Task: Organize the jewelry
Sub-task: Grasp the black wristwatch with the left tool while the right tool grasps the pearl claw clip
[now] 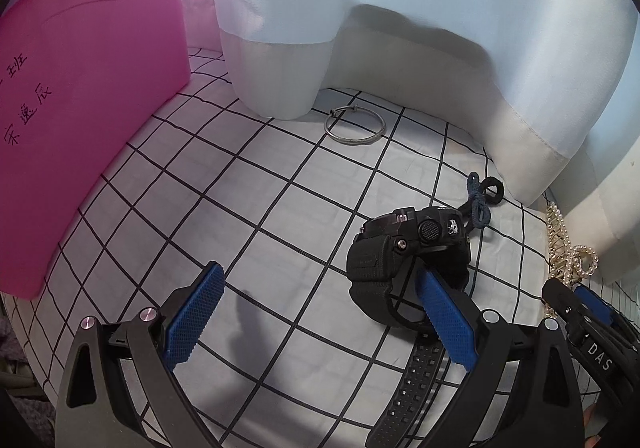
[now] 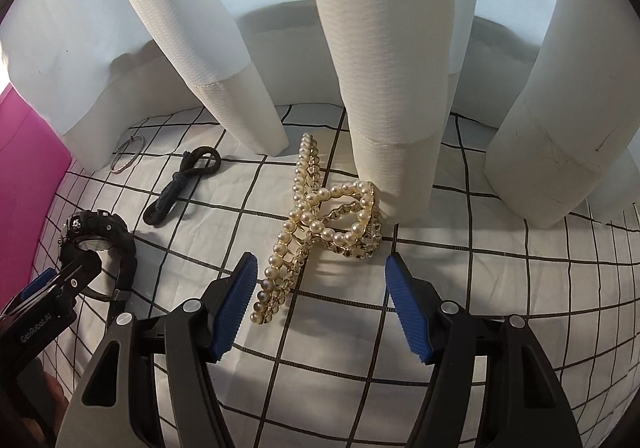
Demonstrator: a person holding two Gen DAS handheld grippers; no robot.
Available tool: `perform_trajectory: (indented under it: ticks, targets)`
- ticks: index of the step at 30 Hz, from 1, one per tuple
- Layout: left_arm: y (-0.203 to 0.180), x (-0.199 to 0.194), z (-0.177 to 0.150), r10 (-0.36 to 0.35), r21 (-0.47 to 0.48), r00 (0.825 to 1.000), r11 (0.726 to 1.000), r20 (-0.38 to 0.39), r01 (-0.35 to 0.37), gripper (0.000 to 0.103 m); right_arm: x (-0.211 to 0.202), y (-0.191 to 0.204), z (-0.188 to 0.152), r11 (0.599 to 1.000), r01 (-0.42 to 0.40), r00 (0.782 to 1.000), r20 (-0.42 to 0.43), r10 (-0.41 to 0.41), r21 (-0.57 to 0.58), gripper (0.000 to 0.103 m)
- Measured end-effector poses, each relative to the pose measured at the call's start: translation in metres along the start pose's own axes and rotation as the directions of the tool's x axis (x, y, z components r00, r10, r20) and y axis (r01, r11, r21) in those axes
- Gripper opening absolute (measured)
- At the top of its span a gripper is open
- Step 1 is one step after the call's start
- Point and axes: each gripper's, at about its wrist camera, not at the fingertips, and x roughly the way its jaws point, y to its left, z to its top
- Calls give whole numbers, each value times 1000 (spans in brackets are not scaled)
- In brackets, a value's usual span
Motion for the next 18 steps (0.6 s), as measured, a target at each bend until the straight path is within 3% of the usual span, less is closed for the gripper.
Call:
perform_trajectory:
  ticks: [10, 18]
  targets:
    - [1, 20, 4, 9, 4, 1000, 1000, -12, -9, 94, 14, 19, 4, 997, 69, 997, 44, -68, -33, 64]
    - [-7, 28, 6, 45, 40, 999, 998, 5, -45, 96, 21, 25, 4, 996, 81, 993, 85, -77, -45, 64]
